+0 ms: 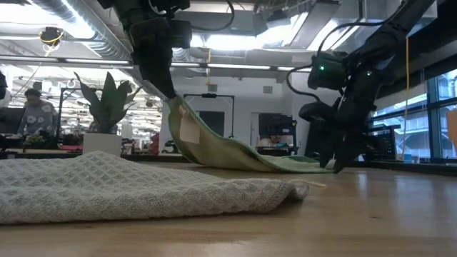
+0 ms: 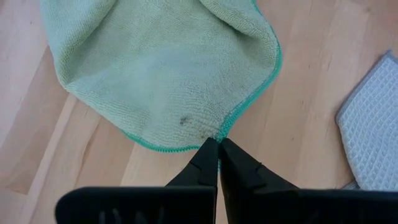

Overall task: Roll microfiber towels into tight, uniform cylinder then place into a basket
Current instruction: Roll the green microfiber towel

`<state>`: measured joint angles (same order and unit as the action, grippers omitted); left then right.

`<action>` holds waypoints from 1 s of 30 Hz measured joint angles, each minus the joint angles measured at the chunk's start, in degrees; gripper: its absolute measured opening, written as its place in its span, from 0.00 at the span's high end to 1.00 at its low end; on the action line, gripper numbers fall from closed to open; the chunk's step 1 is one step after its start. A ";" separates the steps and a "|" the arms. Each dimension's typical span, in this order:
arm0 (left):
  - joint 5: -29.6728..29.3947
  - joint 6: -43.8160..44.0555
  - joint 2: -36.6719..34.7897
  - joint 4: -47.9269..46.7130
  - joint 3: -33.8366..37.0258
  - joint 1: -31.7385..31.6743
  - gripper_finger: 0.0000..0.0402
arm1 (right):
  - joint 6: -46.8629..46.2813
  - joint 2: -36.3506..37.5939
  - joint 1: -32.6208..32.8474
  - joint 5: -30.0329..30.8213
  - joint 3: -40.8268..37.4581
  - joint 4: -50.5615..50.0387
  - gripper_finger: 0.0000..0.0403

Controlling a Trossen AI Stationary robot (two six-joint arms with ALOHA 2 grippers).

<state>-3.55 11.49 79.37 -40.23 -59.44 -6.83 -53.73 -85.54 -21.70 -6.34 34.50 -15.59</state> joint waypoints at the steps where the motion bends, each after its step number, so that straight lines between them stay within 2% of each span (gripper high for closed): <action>1: 0.00 -0.02 0.00 0.00 0.00 0.00 1.00 | 0.04 -0.59 -0.05 -0.54 0.09 0.04 0.63; 10: -0.01 -0.03 0.00 0.00 0.00 0.00 1.00 | 1.71 -1.74 0.00 -0.84 1.45 0.14 0.65; 13: 0.00 -0.02 0.00 -0.02 0.00 0.00 1.00 | 3.15 -1.81 0.00 -0.67 1.47 -0.21 0.75; 17: -0.27 -0.02 0.00 -0.02 0.00 0.00 1.00 | 5.83 -1.86 0.00 -0.20 1.47 -0.63 0.95; 18: -0.48 -0.03 0.00 -0.02 0.00 0.00 1.00 | 6.43 -1.87 0.00 -0.29 1.47 -0.30 0.97; 25: -3.51 0.19 0.00 -0.04 0.00 0.00 1.00 | 9.17 -1.76 0.05 -1.18 1.83 0.07 0.99; 30: -5.13 0.58 -0.36 -0.22 -0.02 0.00 1.00 | 11.24 -0.76 0.17 -2.88 6.40 -3.06 0.99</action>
<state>-8.68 12.07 79.02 -40.45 -59.46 -6.83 -42.49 -86.30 -21.53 -9.22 40.90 -18.65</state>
